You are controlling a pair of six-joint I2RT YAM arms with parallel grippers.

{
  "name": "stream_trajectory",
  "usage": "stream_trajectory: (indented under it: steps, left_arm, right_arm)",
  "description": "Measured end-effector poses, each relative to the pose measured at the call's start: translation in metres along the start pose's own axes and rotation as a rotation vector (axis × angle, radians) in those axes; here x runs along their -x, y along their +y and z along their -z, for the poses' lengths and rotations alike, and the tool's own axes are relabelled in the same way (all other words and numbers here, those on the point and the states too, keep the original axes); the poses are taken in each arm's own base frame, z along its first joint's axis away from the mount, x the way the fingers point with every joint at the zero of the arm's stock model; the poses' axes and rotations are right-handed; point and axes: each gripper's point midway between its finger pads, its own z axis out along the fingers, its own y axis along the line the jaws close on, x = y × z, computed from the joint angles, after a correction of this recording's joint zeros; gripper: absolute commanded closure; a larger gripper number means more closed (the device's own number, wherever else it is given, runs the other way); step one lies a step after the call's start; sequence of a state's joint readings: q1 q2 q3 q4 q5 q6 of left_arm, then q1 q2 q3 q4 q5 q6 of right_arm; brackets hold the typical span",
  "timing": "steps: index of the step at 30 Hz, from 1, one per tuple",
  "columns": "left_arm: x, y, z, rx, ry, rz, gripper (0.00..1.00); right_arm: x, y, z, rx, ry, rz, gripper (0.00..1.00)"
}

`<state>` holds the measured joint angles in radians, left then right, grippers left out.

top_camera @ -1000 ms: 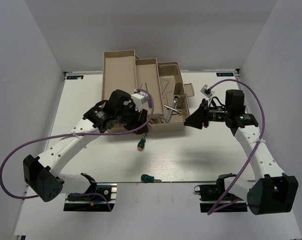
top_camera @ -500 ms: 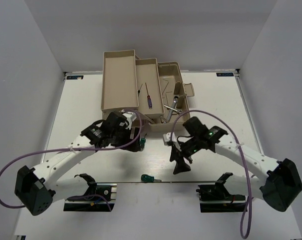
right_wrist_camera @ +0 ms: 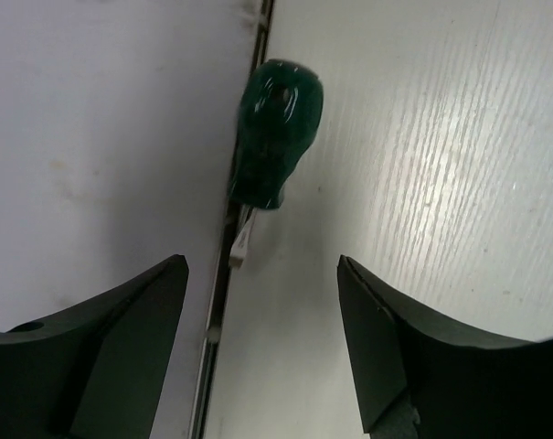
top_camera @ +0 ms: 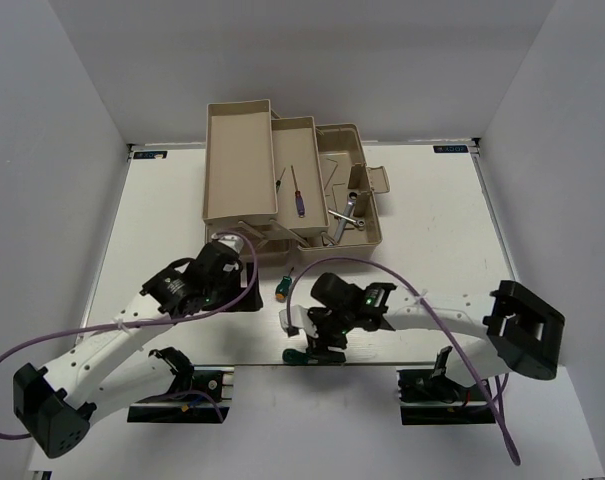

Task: Sort the tools into containers

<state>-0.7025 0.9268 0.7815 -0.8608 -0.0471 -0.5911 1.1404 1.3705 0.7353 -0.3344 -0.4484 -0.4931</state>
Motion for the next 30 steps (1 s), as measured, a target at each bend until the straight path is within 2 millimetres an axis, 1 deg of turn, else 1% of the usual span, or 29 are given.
stream_trajectory:
  steps: [5,8,12,15,18,19,21,22,23,25,27,29,30]
  left_arm:
    - [-0.006,0.011,0.010,0.059,-0.013,0.113,0.06]
    - [-0.008,0.017,0.017,0.080,-0.033,0.171,0.06]
    - [-0.012,0.023,0.025,0.100,-0.048,0.227,0.06]
    - [-0.015,0.027,0.027,0.118,-0.041,0.247,0.06]
    - [-0.017,0.029,0.027,0.131,-0.037,0.259,0.06]
    - [-0.018,0.030,0.027,0.134,-0.035,0.260,0.06]
    - [-0.018,0.029,0.027,0.131,-0.033,0.258,0.06]
    - [-0.018,0.028,0.025,0.125,-0.034,0.252,0.06]
    - [-0.017,0.026,0.023,0.111,-0.035,0.241,0.04]
    - [-0.021,0.024,0.014,0.099,-0.012,0.223,0.04]
    - [-0.024,0.021,0.003,0.096,0.021,0.195,0.04]
    - [-0.024,0.018,-0.010,0.097,0.055,0.167,0.03]
    - [-0.025,0.017,-0.017,0.102,0.074,0.153,0.03]
  right_arm:
    - [-0.001,0.000,-0.025,-0.038,0.049,-0.001,0.28]
    - [0.000,0.003,-0.036,-0.045,0.067,-0.001,0.30]
    - [0.006,0.002,-0.049,-0.061,0.072,-0.011,0.33]
    - [0.014,-0.002,-0.056,-0.080,0.066,-0.020,0.38]
    - [0.021,-0.007,-0.061,-0.096,0.061,-0.031,0.48]
    - [0.022,-0.009,-0.063,-0.103,0.058,-0.038,0.56]
    - [0.025,-0.013,-0.065,-0.117,0.053,-0.044,0.64]
    - [0.025,-0.014,-0.065,-0.121,0.054,-0.045,0.70]
    - [0.025,-0.014,-0.064,-0.126,0.055,-0.048,0.82]
    - [0.024,-0.016,-0.062,-0.136,0.060,-0.054,1.00]
    - [0.020,-0.018,-0.055,-0.156,0.078,-0.068,1.00]
    - [0.016,-0.022,-0.038,-0.189,0.081,-0.093,1.00]
    - [0.015,-0.025,-0.025,-0.212,0.072,-0.109,1.00]
